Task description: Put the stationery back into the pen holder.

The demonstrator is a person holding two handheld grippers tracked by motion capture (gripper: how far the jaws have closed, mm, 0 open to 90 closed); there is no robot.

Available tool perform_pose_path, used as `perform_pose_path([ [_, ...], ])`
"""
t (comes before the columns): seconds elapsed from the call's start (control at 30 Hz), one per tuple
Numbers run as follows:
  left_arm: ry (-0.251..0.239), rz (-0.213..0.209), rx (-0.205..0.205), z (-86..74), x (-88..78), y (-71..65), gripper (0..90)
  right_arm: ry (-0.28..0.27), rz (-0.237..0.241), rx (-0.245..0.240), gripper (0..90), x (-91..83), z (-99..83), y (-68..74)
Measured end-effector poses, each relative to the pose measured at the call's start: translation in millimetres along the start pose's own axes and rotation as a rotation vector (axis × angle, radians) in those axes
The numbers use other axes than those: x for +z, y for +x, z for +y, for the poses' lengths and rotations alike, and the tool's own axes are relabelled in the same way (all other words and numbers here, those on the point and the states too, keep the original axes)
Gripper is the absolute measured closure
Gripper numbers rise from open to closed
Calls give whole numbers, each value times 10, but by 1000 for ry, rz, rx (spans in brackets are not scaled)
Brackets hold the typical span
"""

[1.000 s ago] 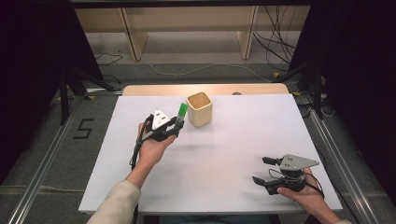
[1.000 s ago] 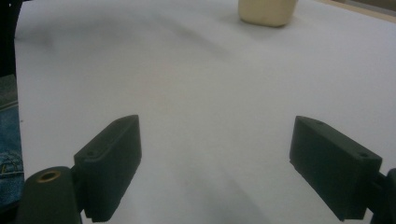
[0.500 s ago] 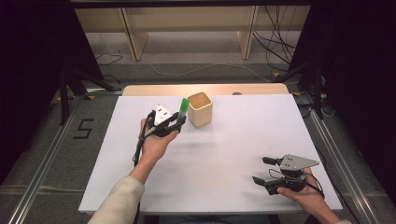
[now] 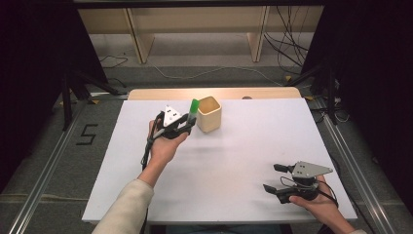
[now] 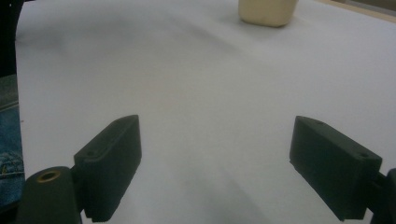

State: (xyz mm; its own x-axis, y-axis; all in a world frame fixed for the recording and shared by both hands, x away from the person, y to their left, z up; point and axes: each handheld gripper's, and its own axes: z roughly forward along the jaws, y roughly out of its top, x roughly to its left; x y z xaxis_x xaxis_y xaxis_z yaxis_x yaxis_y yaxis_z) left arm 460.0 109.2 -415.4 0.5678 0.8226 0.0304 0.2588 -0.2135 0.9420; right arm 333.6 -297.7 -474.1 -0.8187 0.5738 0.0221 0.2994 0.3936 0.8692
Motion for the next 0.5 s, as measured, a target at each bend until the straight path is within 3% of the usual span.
perform_pose_path([
  [0.5, -14, 1, -9, 135, 109, 34, 663, -3, 6, 9, 174, -2, -2, 0],
])
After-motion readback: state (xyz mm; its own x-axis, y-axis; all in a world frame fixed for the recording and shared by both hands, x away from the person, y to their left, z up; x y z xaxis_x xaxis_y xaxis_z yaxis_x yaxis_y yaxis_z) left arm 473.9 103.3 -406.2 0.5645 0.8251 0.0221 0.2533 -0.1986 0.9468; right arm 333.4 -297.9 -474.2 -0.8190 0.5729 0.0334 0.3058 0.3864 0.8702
